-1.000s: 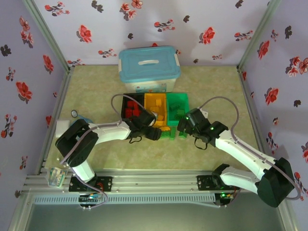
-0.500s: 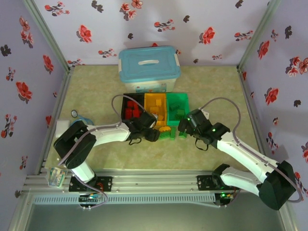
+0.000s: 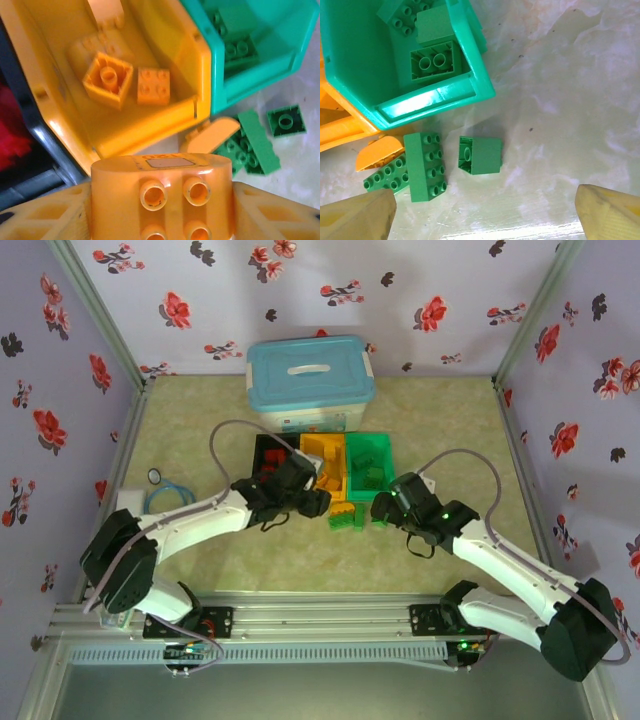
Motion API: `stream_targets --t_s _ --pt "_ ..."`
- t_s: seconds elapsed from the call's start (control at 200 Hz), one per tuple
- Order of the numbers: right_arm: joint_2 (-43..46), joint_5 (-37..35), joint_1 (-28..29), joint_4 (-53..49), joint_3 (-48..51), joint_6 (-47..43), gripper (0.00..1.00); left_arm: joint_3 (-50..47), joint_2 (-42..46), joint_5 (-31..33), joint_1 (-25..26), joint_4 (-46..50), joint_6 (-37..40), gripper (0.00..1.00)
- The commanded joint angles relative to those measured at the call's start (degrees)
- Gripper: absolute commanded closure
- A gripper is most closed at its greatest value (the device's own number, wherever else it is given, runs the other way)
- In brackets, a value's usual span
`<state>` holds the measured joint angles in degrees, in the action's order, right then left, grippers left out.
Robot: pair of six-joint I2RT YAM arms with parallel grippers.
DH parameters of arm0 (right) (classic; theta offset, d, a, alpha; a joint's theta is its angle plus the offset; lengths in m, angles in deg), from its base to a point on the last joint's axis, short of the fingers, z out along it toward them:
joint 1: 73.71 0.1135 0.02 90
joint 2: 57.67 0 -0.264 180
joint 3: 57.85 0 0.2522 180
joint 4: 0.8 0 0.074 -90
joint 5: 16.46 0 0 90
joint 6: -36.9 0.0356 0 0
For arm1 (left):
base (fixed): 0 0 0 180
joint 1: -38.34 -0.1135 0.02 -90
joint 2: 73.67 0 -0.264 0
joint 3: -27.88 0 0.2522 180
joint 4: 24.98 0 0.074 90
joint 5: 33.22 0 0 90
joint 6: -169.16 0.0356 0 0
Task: Sort the legos into containers by color
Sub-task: Place the lego in the container.
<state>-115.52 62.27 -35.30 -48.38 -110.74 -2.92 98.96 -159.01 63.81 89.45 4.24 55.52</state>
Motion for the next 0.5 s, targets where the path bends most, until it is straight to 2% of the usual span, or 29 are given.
stream_targets --t_s 0.0,0.215,0.24,0.295,0.335,0.41,0.495 --pt "0.61 0.56 1.04 0.54 0.72 1.2 0.08 6.19 -3.12 1.45 -2.71 2.34 3.71 0.56" --pt "2.97 -0.07 2.09 -1.07 1.47 1.84 0.08 15.46 -10.3 -0.13 -7.46 4.12 5.53 0.56" --pt "3.27 -0.07 2.18 -1.1 1.67 1.95 0.08 16.61 -11.05 -0.25 -8.02 4.58 5.53 0.52" --pt "3.53 0.04 2.32 -1.2 1.78 2.1 0.09 19.15 -12.75 -0.26 -8.83 5.93 5.6 0.32" --pt "3.54 0.04 2.51 -1.33 1.87 2.12 0.09 21.05 -13.49 -0.26 -9.14 7.67 5.53 0.24" --pt "3.52 -0.13 2.93 -1.51 1.88 2.12 0.1 22.77 -13.62 -0.22 -9.19 9.75 5.12 0.18" --pt "3.05 -0.47 3.22 -1.55 1.95 1.99 0.1 19.41 -10.38 -0.18 -8.69 7.24 4.48 0.17"
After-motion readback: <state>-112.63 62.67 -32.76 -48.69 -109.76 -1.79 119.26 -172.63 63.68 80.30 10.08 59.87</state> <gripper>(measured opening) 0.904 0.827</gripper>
